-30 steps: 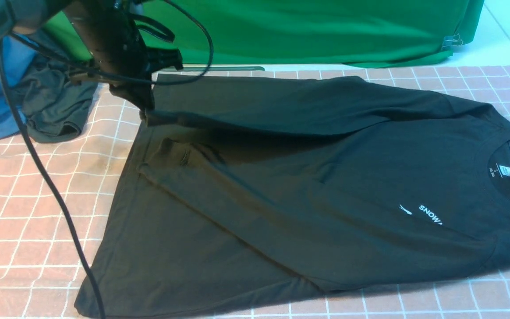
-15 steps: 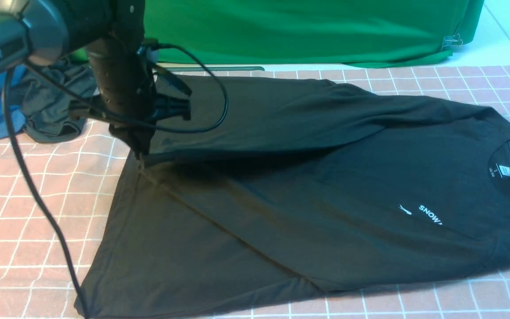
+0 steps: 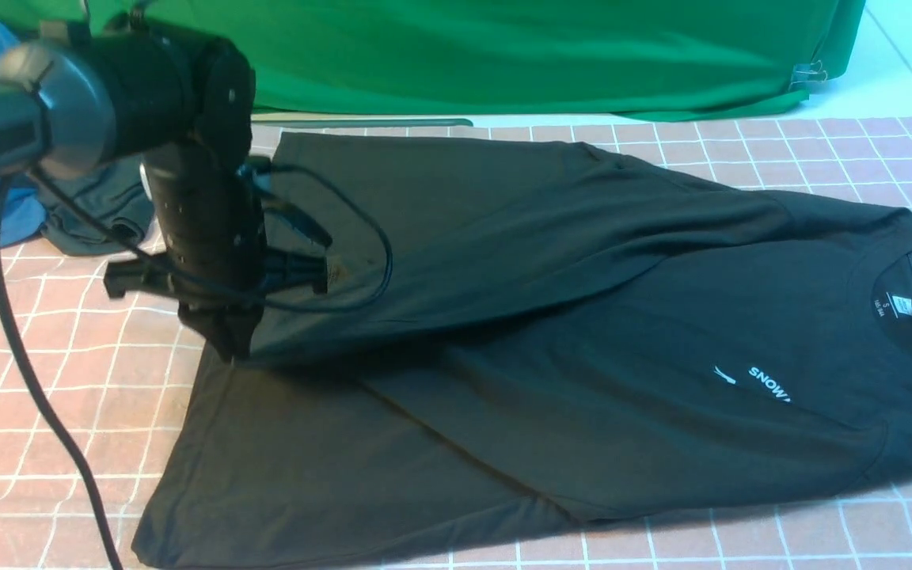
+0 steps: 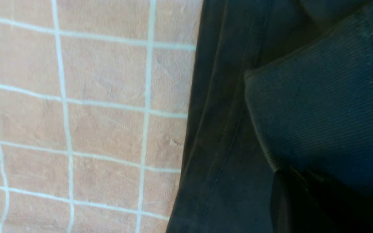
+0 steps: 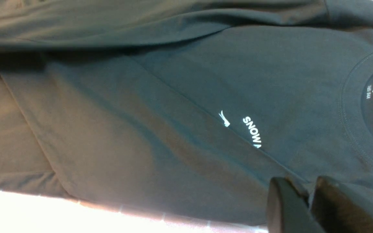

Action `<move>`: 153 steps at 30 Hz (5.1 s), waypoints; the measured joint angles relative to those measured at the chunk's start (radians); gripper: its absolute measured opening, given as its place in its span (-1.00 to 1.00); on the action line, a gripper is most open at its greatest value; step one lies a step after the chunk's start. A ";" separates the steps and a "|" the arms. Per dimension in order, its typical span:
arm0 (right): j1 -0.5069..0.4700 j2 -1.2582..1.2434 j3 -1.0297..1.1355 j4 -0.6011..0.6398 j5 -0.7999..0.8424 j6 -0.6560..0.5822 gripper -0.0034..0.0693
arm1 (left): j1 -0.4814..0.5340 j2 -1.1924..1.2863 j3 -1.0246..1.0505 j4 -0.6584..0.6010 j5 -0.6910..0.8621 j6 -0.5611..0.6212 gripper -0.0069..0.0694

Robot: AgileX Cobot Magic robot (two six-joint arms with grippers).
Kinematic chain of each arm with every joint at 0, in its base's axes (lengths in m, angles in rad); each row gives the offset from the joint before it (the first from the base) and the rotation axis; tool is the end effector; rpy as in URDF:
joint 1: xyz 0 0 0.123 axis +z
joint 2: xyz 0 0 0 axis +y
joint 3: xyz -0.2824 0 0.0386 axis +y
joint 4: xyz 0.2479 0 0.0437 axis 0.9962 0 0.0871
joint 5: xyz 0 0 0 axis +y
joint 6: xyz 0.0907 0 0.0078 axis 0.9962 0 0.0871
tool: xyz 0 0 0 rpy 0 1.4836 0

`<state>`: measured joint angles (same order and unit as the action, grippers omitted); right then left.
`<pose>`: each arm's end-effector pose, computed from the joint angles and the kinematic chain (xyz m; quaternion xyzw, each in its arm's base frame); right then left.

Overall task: Fold a long-sleeved shirt over a pink coffee tablecloth.
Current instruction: 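Fold the left side of the dark shirt inward over its body with the left gripper, then grasp the near edge of the shirt at its hem and shoulder corners, then fold the black garment in half by bringing its near edge over to the far edge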

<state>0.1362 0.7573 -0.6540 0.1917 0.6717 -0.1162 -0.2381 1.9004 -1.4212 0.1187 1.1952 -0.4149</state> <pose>0.1399 0.0301 0.3061 -0.0713 0.8981 0.0901 0.4245 0.3587 -0.0767 0.2117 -0.0660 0.9963 0.0547 0.0099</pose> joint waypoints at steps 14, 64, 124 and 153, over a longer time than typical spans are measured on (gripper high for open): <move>0.000 0.000 0.000 0.000 -0.001 0.000 -0.40 | 0.000 -0.011 0.022 0.055 0.016 0.006 -0.13; 0.000 0.002 0.000 -0.001 0.109 0.038 -0.37 | 0.000 -0.415 0.779 0.004 -0.509 -0.153 -0.69; 0.000 0.838 -0.449 -0.198 0.323 0.152 -0.69 | 0.000 -0.780 0.778 0.072 -0.439 -0.209 -0.69; 0.121 0.874 -0.563 -0.109 0.504 0.060 0.07 | 0.000 -0.780 0.778 0.064 -0.431 -0.212 -0.69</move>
<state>0.2575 1.6317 -1.2170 0.0827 1.1753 -0.0558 -0.2381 1.1208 -0.6436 0.1828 0.7644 -0.6265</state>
